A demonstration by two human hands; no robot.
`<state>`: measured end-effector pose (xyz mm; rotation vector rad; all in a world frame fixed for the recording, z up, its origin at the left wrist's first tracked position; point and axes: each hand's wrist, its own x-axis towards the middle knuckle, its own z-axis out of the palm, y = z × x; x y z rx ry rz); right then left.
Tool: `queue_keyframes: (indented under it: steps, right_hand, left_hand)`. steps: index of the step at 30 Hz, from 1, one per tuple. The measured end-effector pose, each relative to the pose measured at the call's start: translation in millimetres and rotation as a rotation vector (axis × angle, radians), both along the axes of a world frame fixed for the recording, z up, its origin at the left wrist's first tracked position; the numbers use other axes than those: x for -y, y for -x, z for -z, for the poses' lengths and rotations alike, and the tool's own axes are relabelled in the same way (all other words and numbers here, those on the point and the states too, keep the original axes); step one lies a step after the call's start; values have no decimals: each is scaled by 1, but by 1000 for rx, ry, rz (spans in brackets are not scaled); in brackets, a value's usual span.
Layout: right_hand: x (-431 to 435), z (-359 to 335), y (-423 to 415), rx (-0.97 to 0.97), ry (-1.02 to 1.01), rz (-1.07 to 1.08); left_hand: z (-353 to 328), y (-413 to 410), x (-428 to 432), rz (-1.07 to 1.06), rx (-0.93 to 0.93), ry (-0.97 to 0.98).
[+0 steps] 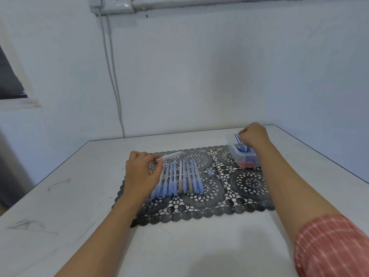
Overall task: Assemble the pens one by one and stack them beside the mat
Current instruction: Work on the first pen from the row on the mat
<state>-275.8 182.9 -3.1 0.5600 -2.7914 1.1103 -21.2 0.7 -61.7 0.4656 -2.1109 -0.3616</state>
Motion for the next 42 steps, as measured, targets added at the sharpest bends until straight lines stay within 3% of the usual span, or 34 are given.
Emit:
queue_keyframes:
  steps: [3,7,31,37,42]
  right_hand:
    - [-3,4,3,13,-200,-15]
    - [-4,11,10,-5,-284,-17]
    - [0,26,12,-33,-254,92]
    - [-2,20,10,-88,-128,57]
    - [5,-11,-11,-89,240,-101]
  left_hand:
    - [-1,0,1,0,0,16]
    - [0,0,3,-2,-4,19]
    - [2,0,3,7,15,44]
    - [3,0,5,6,15,52]
    - [0,-1,3,-8,7,37]
